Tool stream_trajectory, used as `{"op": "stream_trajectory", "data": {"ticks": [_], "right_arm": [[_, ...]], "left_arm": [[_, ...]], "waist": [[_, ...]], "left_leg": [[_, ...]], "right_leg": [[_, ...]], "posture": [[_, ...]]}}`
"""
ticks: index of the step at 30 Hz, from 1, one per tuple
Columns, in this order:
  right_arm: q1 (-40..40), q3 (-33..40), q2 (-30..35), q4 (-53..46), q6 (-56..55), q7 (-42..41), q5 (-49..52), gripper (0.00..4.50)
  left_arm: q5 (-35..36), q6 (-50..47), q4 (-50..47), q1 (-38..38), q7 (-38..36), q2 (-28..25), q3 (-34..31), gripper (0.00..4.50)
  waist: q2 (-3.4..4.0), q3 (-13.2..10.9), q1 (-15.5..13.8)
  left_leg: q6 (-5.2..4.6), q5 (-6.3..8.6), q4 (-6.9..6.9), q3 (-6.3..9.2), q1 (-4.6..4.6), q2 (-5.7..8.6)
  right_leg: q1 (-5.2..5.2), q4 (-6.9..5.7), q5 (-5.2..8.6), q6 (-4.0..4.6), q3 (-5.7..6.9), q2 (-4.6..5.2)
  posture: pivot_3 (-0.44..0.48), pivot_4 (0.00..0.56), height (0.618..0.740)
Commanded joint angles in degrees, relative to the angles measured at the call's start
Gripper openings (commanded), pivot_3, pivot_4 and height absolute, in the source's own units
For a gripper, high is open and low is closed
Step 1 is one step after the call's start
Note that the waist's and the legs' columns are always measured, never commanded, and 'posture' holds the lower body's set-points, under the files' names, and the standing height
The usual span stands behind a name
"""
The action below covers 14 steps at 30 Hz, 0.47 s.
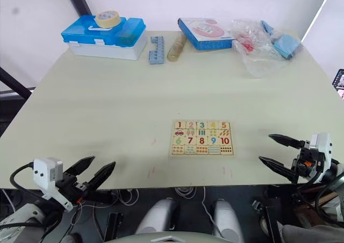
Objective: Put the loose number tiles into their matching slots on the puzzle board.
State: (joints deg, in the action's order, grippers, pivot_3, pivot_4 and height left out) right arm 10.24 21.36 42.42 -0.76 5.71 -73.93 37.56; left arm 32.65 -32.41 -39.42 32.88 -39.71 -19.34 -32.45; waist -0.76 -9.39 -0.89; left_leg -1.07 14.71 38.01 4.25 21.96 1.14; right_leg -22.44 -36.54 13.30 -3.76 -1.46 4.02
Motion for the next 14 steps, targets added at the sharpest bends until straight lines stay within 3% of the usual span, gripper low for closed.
{"op": "stream_trajectory", "data": {"ticks": [1,14], "right_arm": [[-0.4,2.3,0.8,-0.3,-1.4,-0.5,-0.2,4.5],[-0.1,2.7,0.6,-1.0,-1.3,0.0,-0.4,4.5]], "left_arm": [[0.9,2.6,-0.9,0.2,0.6,-0.6,0.4,4.34],[4.0,1.8,1.2,-0.4,1.0,-2.8,1.9,4.34]], "waist": [[0.0,0.0,0.1],[0.0,0.0,0.1]], "left_leg": [[0.0,0.0,0.0,-0.01,0.0,0.0],[-0.01,0.01,-0.06,-0.03,0.0,-0.02]], "right_leg": [[0.0,0.01,0.01,-0.01,-0.01,0.0],[0.0,0.07,0.0,0.0,-0.02,0.0]], "posture": [[0.0,0.15,0.74],[0.0,0.15,0.74]]}}
